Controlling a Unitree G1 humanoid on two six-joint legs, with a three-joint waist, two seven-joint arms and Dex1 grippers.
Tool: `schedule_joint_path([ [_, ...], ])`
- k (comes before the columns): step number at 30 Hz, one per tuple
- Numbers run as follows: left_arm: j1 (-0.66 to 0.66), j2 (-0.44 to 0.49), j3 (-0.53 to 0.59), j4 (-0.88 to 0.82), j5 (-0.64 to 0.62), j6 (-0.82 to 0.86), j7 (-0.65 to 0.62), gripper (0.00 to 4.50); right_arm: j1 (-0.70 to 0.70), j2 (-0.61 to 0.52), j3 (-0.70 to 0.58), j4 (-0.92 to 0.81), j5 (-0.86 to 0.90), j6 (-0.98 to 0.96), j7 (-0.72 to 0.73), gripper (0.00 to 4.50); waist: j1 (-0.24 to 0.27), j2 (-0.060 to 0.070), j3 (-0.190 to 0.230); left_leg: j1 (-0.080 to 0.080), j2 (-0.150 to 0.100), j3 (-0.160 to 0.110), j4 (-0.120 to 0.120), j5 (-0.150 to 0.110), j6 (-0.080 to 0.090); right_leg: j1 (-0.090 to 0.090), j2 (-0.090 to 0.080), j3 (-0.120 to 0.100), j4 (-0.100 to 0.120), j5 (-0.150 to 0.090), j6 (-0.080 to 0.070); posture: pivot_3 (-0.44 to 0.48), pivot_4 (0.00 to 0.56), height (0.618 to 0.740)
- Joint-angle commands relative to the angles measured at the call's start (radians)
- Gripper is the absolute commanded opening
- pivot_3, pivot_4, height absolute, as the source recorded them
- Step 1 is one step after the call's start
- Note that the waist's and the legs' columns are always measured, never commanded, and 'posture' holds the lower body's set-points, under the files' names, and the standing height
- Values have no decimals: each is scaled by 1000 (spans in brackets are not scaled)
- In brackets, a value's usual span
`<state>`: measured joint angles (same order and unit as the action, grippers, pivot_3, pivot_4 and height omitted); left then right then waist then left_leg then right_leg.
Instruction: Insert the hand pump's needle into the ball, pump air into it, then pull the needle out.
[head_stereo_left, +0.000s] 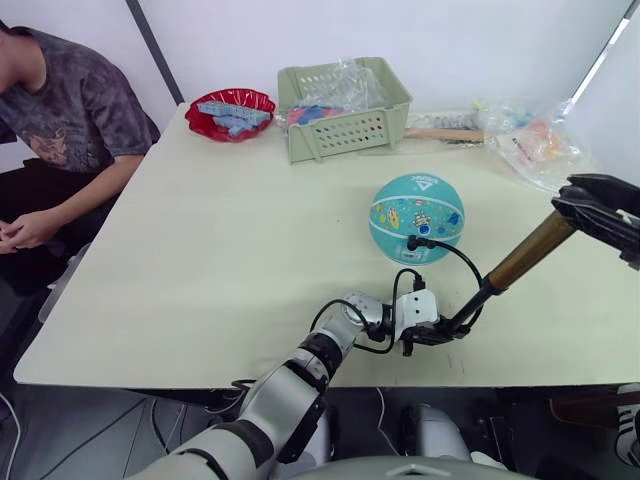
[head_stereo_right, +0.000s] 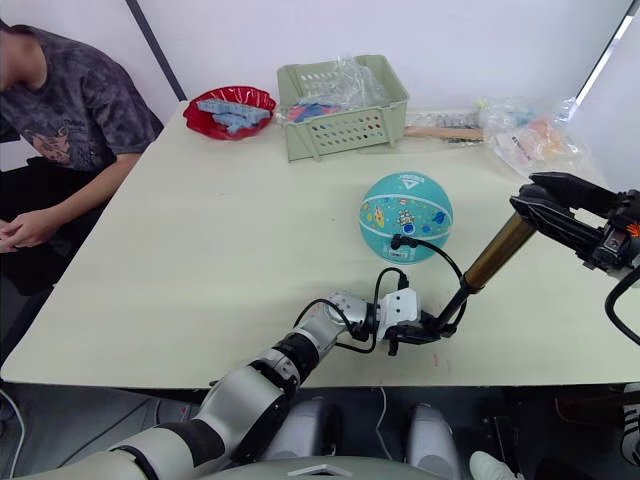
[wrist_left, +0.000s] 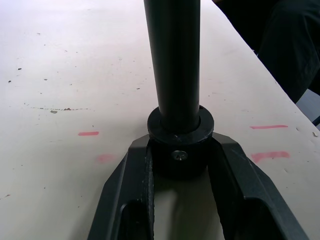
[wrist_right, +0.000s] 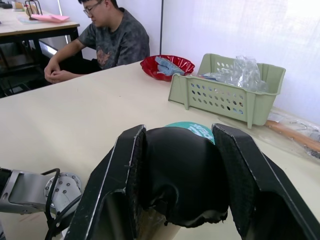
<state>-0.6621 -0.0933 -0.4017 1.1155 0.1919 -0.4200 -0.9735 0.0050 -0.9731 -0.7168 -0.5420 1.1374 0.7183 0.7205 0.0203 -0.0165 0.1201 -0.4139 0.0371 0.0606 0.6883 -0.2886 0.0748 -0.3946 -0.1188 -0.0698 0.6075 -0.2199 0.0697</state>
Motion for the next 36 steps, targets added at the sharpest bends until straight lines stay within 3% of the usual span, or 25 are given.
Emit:
schedule_joint_path([
  [1, 55, 49, -36, 118, 69, 60, 10, 1108, -8, 0, -73, -18, -9, -27, -13, 1598, 0, 0, 0, 0, 0, 0, 0, 0, 0, 0, 0, 0, 0, 0, 0, 0, 150, 738],
  [12, 59, 50, -36, 117, 69, 59, 15, 1108, 159, 182, 215, -54, -234, -150, 22, 1598, -5, -9, -9, 2, 1, 0, 0, 0, 0, 1, 1, 0, 1, 0, 0, 0, 150, 738],
  [21, 65, 49, -34, 113, 66, 61, 18, 1108, 249, 344, 467, 56, -518, -356, 30, 1597, -7, -10, -17, 3, 2, -1, 0, 0, 0, 1, 2, 0, 1, 0, 0, 0, 150, 738],
  [29, 65, 48, -33, 113, 66, 62, 20, 1108, 289, 375, 488, 137, -588, -449, 51, 1597, -6, -10, -20, 3, 2, -1, -1, 0, 0, 2, 2, 0, 1, 0, 0, 0, 150, 738],
  [36, 66, 49, -34, 113, 66, 62, 16, 1108, 229, 326, 358, 44, -424, -393, 51, 1597, -5, -8, -17, 3, 2, -1, -1, 0, 0, 2, 1, 0, 0, 0, 0, 0, 150, 738],
])
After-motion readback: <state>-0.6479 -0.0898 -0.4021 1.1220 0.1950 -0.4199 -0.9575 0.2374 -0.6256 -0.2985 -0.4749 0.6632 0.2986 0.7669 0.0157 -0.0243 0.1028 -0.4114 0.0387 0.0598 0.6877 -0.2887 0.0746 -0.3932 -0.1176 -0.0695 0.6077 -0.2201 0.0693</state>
